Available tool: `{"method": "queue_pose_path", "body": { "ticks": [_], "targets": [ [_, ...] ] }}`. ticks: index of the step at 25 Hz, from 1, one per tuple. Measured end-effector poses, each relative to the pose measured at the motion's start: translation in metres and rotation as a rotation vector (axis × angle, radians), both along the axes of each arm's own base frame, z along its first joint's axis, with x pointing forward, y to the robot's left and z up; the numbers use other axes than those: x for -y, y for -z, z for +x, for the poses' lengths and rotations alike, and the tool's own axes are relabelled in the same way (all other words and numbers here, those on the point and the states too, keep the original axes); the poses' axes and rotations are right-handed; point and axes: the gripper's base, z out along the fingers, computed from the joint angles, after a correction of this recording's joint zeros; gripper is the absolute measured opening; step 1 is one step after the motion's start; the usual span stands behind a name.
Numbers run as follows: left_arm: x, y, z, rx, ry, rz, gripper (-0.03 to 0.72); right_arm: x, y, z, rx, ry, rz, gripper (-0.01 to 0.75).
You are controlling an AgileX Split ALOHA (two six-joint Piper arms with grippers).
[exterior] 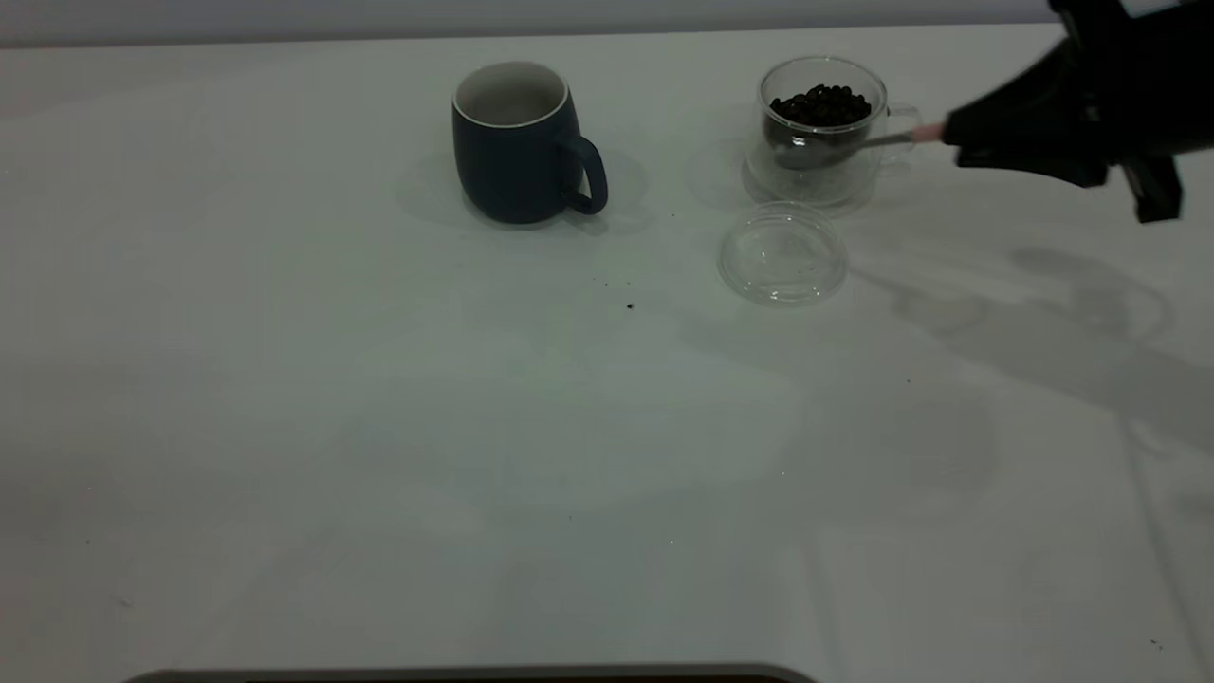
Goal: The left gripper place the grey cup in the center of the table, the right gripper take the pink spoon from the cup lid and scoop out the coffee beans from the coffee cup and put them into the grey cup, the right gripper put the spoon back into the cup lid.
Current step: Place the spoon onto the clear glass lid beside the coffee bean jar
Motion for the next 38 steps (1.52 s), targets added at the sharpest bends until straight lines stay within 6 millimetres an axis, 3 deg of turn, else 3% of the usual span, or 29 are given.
{"method": "queue_pose_path", "body": {
  "ticks": [3, 12, 19, 28, 32, 38],
  "targets": [
    [0.0, 0.0, 0.0, 0.0, 0.0, 0.0, 0.567, 0.01, 0.019, -0.002, -0.053, 0.038, 0.023, 0.105],
    [0.0, 0.0, 0.0, 0.0, 0.0, 0.0, 0.567, 0.006, 0.067, 0.01, -0.097, 0.006, 0.095, 0.105],
    [0.0, 0.0, 0.0, 0.0, -0.002, -0.002, 0.567, 0.0, 0.08, 0.018, -0.094, -0.014, 0.108, 0.105],
    [0.0, 0.0, 0.0, 0.0, -0.002, -0.002, 0.567, -0.014, 0.081, 0.019, -0.091, -0.054, 0.097, 0.117],
    [0.0, 0.0, 0.0, 0.0, -0.002, -0.002, 0.567, -0.013, 0.082, 0.019, -0.085, -0.062, 0.084, 0.225],
    [0.0, 0.0, 0.0, 0.0, -0.002, -0.002, 0.567, -0.012, 0.085, 0.018, -0.098, -0.055, 0.051, 0.512]
  ]
}}
